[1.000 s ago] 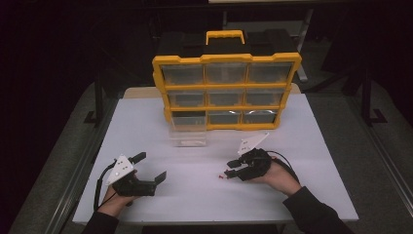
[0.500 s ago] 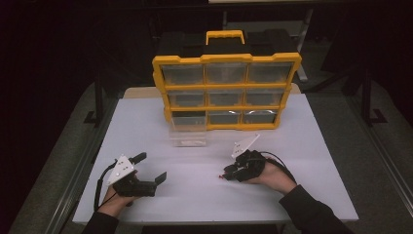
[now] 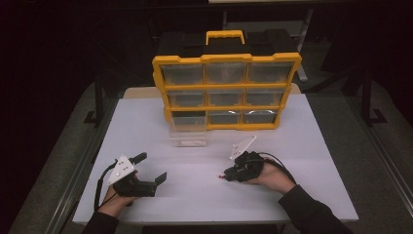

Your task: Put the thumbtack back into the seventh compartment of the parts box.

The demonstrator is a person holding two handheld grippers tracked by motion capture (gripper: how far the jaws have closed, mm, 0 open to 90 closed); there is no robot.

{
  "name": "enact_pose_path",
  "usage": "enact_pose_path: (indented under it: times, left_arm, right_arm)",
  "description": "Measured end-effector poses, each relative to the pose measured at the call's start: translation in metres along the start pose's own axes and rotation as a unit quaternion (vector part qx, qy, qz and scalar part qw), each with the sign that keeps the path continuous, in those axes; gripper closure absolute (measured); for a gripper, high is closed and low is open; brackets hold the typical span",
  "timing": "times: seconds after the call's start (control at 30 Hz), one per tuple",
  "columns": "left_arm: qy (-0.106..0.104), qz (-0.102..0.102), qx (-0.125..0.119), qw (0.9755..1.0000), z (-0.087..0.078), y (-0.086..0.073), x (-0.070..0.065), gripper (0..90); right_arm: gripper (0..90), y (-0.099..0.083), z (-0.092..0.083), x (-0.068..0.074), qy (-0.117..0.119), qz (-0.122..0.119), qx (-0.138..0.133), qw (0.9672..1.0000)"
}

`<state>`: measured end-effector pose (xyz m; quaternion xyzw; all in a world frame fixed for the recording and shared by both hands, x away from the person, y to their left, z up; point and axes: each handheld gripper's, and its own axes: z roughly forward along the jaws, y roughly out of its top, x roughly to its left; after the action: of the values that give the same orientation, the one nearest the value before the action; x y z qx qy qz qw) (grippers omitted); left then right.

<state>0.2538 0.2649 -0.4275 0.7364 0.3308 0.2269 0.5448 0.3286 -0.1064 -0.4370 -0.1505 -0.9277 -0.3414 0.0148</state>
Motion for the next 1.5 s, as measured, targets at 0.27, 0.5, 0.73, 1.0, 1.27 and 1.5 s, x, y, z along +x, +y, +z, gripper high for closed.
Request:
enact_pose_path:
  times: [0.27, 0.5, 0.73, 1.0, 1.27, 1.5]
  left_arm:
    - [0.0, 0.001, 0.001, 1.0, 0.0, 0.0, 0.0, 0.0]
    - [-0.001, 0.001, 0.001, 1.0, -0.001, 0.0, 0.0, 0.0]
    - [-0.002, 0.0, 0.001, 1.0, -0.001, 0.001, 0.0, 0.0]
    - [-0.002, 0.001, 0.001, 1.0, -0.001, 0.0, 0.0, 0.0]
    - [-0.002, 0.001, 0.0, 1.0, -0.001, 0.0, 0.0, 0.0]
    - [-0.002, 0.003, -0.001, 1.0, -0.001, 0.0, 0.0, 0.0]
  right_arm:
    - [79.0, -0.001, 0.002, -0.001, 0.0, -0.003, 0.007, 1.0]
    - [80.7, -0.003, 0.003, -0.001, 0.0, -0.005, 0.012, 0.9999]
    - [81.4, -0.005, 0.003, 0.0, -0.002, -0.007, 0.008, 0.9999]
    - [81.8, -0.006, 0.002, 0.001, 0.002, -0.005, 0.008, 1.0]
    - [81.9, -0.005, -0.005, 0.0, -0.003, 0.008, 0.003, 1.0]
    - [81.9, -0.001, -0.013, 0.0, -0.013, 0.023, -0.007, 0.9996]
